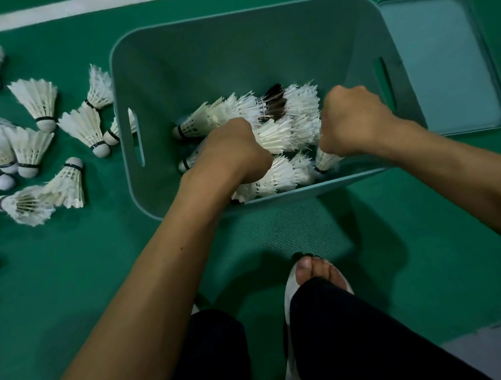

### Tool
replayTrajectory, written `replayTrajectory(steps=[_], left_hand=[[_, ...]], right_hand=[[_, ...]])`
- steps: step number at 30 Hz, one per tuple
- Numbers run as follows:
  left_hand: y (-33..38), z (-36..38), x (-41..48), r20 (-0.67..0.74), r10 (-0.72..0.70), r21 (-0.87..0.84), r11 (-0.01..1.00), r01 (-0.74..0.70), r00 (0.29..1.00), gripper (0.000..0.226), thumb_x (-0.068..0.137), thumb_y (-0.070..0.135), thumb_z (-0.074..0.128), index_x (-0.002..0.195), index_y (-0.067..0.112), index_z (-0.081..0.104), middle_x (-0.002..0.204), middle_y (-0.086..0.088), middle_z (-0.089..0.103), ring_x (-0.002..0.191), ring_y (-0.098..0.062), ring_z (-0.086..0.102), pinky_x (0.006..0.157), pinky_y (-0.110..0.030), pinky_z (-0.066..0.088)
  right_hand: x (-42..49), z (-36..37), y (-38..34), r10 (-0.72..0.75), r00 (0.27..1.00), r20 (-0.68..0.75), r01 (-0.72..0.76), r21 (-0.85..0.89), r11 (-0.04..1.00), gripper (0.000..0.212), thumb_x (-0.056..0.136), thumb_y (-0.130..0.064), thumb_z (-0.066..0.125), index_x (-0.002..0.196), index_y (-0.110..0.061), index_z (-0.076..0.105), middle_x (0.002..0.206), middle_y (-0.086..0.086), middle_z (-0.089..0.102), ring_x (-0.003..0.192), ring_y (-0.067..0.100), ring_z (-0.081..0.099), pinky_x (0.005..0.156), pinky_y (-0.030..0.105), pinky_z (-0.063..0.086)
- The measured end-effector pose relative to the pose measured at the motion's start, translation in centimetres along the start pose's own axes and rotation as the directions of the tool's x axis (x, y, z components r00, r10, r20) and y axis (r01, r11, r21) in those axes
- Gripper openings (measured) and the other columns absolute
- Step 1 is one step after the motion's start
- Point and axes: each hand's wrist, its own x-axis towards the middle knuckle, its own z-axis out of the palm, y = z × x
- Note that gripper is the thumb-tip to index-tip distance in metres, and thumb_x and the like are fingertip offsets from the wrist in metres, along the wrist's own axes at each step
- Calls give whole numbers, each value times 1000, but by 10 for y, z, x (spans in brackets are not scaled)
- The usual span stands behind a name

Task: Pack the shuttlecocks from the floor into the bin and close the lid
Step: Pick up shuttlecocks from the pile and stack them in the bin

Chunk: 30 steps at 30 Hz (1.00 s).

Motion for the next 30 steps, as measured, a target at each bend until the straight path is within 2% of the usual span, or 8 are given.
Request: replayTrajectory(steps=[5, 9, 13, 16, 19, 24, 26, 30], left_hand=[[-2, -8, -1, -96, -62, 57, 996, 67, 993, 33, 84, 19, 62, 116, 20, 61, 115, -3, 63, 102, -27, 61, 82, -37, 50], [-2, -10, -4, -194, -86, 74, 992, 102, 977, 31, 81, 20, 65, 112, 24, 64, 112, -2, 65, 93, -26, 56, 76, -36, 42], [-4, -11, -6, -301, -104, 35, 992, 120, 948, 30, 77, 25, 74, 105, 21, 66, 96, 1, 62, 93, -29, 61, 72, -34, 41], [-4, -11, -5, -355, -106, -74, 994, 85, 929, 29, 74, 29, 77, 99, 19, 67, 92, 0, 68, 89, -28, 66, 67, -33, 44], [0, -11, -6, -363, -81, -155, 988, 26, 928, 24, 76, 28, 76, 95, 14, 69, 87, -3, 70, 83, -26, 68, 56, -33, 46], [9, -9, -9, -225, -113, -540, 841, -27, 968, 31, 68, 27, 87, 76, 12, 60, 76, -10, 75, 73, -26, 76, 76, -47, 63], [12, -9, -7, -129, -105, -679, 734, -11, 986, 36, 71, 19, 89, 78, 11, 55, 81, -14, 75, 68, -26, 77, 81, -48, 63], [24, -10, -10, -39, -72, -831, 557, 7, 997, 33, 80, 3, 83, 82, 6, 51, 95, -20, 69, 76, -30, 78, 79, -37, 64]], right_hand=[[15, 11, 10, 67, 978, 200, -103, 176, 979, 3, 79, -4, 75, 80, -1, 77, 67, 11, 73, 61, 23, 66, 71, 33, 60], [19, 10, 13, 198, 921, 335, -316, 346, 884, 17, 83, -1, 74, 68, 4, 68, 53, 12, 58, 39, 17, 40, 43, 20, 34], [22, 13, 9, 196, 833, 518, -470, 474, 744, 31, 94, 4, 62, 65, -5, 53, 36, 3, 47, 24, 8, 37, 31, 10, 31], [19, 20, 7, 125, 786, 606, -466, 447, 763, 30, 96, 5, 59, 68, -4, 53, 37, 1, 48, 24, 5, 39, 30, 10, 31], [15, 17, 4, 102, 869, 484, -286, 322, 903, 30, 90, 0, 72, 62, 0, 61, 37, 4, 54, 25, 9, 41, 30, 14, 32], [4, -4, -2, -40, 997, 70, 42, -33, 999, 21, 78, -17, 78, 64, -7, 67, 42, 0, 62, 50, 15, 65, 57, 23, 51], [3, -18, 2, -30, 1000, -1, 30, 57, 998, 10, 80, -7, 66, 74, -7, 74, 58, 9, 69, 60, 20, 70, 66, 29, 58], [0, -37, 18, 50, 997, -53, -10, 571, 821, 17, 89, -7, 64, 83, -14, 78, 72, 5, 74, 31, 5, 52, 35, 15, 39]])
